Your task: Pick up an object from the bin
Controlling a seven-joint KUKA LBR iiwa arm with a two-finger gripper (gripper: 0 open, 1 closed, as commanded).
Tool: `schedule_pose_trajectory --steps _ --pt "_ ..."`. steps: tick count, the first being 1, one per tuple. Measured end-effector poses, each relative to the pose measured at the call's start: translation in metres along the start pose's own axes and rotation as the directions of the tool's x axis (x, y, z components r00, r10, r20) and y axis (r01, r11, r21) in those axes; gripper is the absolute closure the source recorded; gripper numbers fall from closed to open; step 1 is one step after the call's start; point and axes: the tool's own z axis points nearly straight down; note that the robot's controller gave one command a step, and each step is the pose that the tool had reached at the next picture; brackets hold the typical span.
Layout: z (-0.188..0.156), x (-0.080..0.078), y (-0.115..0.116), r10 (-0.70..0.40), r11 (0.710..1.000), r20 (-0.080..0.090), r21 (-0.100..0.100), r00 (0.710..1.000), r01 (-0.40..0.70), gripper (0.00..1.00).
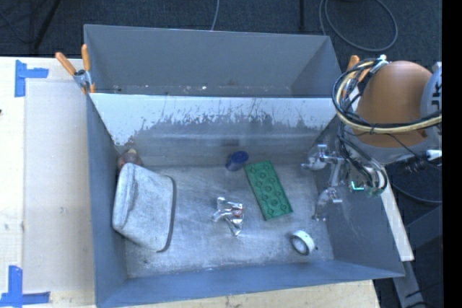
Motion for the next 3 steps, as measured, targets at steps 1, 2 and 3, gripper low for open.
schedule_pose_trajectory --steps 1,2,3 --pt "0.064 0.037 0.082 -0.177 0.984 0.011 0.003 0.984 0.177 0.0" --pt "0.061 0.049 0.156 -0.317 0.949 0.008 0.002 0.948 0.317 0.0" --pt "0.065 0.056 0.203 -0.163 0.987 0.013 0.004 0.987 0.163 0.0"
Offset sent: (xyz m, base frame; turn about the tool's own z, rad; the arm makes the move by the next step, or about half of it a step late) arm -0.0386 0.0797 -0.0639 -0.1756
